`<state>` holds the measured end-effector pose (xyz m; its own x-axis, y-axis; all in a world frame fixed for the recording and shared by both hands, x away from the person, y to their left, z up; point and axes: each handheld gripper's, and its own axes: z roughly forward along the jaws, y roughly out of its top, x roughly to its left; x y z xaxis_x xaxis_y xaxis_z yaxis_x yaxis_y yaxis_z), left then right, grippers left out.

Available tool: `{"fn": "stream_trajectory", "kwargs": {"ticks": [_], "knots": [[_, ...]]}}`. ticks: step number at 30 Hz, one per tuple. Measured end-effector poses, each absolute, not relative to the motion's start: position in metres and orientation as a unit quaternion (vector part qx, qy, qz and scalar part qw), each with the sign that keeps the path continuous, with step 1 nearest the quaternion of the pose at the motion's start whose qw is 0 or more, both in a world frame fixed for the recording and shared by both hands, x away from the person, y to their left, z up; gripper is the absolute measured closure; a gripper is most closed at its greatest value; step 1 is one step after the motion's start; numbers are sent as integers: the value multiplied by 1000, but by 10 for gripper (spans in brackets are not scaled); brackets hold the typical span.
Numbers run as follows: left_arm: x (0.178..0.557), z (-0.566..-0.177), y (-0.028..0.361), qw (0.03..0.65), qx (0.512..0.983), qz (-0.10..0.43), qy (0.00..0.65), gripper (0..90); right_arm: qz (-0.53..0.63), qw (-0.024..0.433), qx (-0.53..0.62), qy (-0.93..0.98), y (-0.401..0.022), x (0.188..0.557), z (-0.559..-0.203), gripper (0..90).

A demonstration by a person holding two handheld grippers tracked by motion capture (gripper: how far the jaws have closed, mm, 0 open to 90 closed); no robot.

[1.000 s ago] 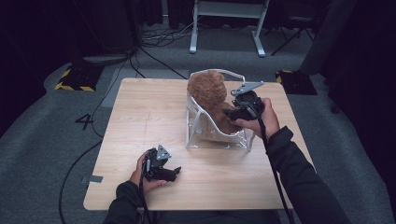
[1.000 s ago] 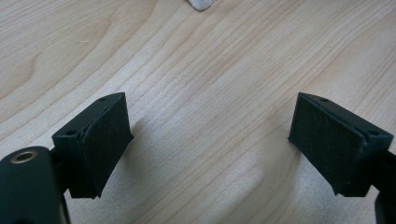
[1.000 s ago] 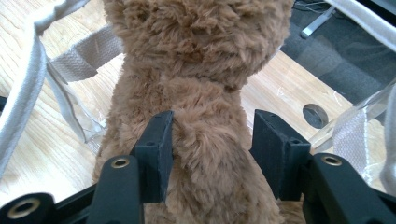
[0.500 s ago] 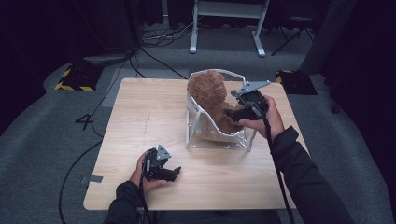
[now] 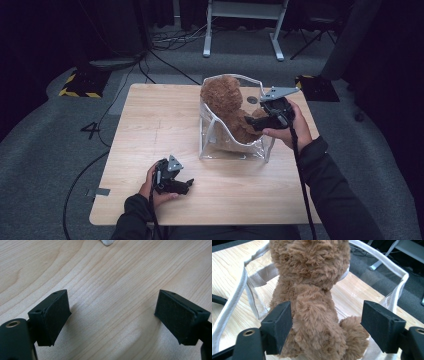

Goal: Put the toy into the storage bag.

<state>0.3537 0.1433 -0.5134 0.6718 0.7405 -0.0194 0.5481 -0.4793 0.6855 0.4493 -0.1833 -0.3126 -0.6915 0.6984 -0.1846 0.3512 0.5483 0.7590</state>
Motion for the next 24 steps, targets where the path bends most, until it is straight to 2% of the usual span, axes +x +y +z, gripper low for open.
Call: {"fn": "stream_trajectory", "kwargs": {"ticks": [24], "knots": [[354, -513, 143, 341, 848, 141, 380, 127, 368, 256, 299, 842, -205, 434, -300, 250]]}}
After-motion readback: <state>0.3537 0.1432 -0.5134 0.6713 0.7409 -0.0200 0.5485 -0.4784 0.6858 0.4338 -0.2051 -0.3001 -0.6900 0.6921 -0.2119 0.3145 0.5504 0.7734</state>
